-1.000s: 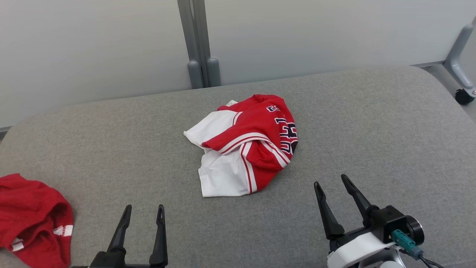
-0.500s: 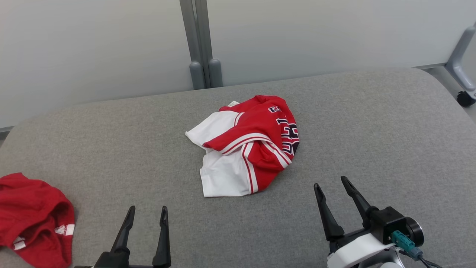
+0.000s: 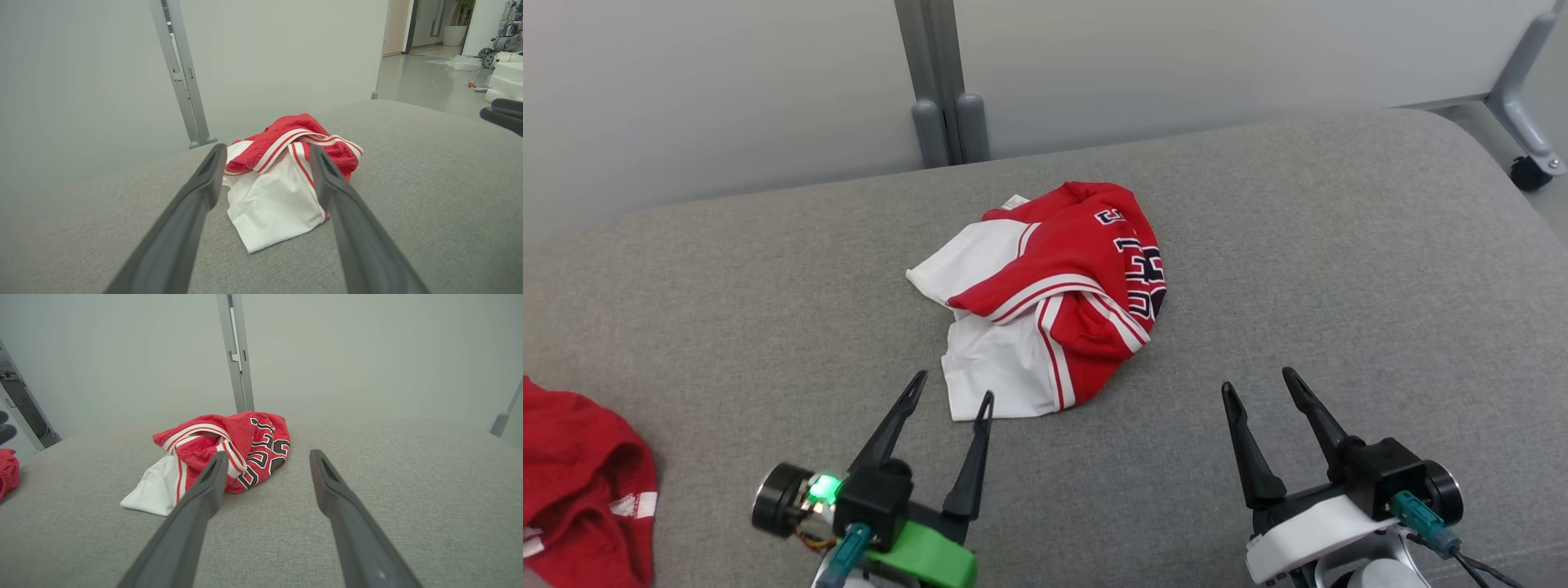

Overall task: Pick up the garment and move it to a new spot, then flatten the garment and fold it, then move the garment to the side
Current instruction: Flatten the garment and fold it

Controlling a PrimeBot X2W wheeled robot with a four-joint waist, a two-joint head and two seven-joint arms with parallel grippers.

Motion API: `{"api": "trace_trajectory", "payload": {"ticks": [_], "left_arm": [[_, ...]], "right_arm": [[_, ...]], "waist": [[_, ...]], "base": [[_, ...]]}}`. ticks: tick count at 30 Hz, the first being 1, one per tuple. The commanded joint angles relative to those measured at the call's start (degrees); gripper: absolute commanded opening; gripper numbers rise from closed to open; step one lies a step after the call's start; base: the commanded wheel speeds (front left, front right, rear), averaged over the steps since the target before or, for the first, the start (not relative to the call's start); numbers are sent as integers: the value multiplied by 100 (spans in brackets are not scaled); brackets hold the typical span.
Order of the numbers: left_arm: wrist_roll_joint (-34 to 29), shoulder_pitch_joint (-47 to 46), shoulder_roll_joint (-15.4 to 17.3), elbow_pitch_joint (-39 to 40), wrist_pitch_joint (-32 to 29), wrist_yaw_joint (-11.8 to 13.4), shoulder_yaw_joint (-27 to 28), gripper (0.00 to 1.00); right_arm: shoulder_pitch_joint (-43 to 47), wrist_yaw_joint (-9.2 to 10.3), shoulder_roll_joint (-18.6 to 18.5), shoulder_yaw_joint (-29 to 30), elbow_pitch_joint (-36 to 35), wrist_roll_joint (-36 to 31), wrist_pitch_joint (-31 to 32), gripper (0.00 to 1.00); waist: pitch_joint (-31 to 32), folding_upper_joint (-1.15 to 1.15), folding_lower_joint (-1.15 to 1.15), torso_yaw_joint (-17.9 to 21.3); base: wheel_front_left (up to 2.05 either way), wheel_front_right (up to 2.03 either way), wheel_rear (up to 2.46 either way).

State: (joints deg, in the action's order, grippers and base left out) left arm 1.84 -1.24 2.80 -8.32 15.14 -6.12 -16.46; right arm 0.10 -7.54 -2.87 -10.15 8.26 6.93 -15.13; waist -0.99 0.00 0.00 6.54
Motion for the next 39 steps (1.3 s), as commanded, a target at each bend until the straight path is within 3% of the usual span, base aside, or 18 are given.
{"api": "trace_trajectory", "payload": {"ticks": [1,12,28,29,30,36,39], "left_arm": [[-107,-287,18,-110,0,-47,-135,100],[-441,-2055,181,-1537,-2,-133,-1483,100],[-663,-3153,243,-2707,-1,-1,-1870,100],[-650,-3198,238,-2749,-1,1,-1878,83],[-630,-3249,239,-2793,-2,2,-1882,0],[-403,-3432,233,-2733,-2,-31,-1858,0],[219,-3486,153,-2655,-2,-107,-1705,0]], "right_arm": [[-94,10,-3,-2,-39,-22,-3,100],[-464,10,-2,69,-173,90,-3,100],[-768,10,-2,69,-212,282,-3,100],[-776,10,-2,65,-208,295,-3,100],[-781,10,-3,59,-202,303,-3,100],[-840,10,-2,58,-190,395,-3,100],[-828,10,-2,77,-214,473,-3,100]], "waist": [[-241,0,0,159],[-1019,0,0,592],[-1483,0,0,760],[-1493,0,0,767],[-1505,0,0,779],[-1495,0,0,884],[-1481,0,0,930]], "base": [[0,0,0],[0,0,0],[0,0,0],[0,0,0],[0,0,0],[0,0,0],[0,0,0]]}}
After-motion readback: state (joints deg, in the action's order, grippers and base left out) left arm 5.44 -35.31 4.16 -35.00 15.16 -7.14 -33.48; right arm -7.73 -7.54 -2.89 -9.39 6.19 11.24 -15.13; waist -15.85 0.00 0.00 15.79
